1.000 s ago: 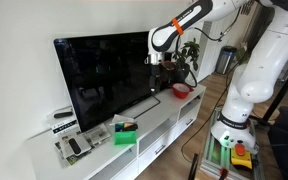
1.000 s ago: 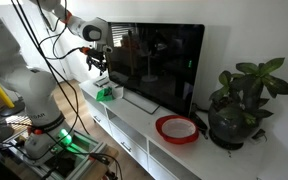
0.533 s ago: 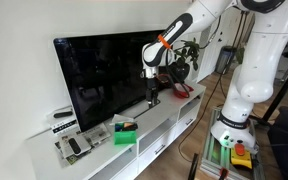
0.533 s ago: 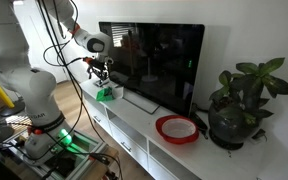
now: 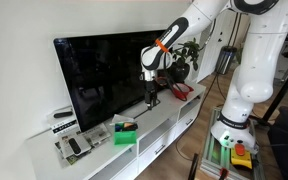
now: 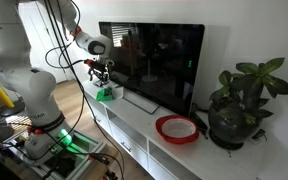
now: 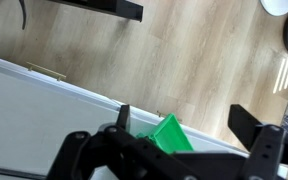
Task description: Put the black remote control on top of the television stand
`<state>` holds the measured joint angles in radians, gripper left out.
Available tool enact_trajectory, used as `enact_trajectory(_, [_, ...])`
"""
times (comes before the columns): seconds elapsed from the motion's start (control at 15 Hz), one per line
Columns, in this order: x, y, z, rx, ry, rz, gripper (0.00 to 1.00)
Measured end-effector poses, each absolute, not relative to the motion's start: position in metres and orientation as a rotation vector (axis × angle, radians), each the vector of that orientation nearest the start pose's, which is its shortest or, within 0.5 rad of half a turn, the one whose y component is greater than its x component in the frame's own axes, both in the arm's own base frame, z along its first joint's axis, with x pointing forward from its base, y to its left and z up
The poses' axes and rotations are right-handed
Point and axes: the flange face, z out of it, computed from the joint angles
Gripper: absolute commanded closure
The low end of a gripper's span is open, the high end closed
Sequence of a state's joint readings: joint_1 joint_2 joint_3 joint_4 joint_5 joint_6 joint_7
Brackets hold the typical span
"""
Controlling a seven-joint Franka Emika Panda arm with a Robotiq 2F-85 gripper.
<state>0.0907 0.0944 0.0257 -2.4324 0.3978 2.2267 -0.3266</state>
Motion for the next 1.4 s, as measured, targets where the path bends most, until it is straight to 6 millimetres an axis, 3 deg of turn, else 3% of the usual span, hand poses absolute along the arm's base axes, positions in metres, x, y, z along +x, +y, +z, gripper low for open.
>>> enact_trajectory(0.27, [0.454,0.059,0.233,-2.8,-0.179,0.382,0.0])
enact_trajectory(0.87, [0.476,0.061,0.152,-2.749,-0.174,0.336,0.0])
enact_trajectory(1.4, [0.512,0.076,0.118,-2.685,-0.133,0.3,0.03])
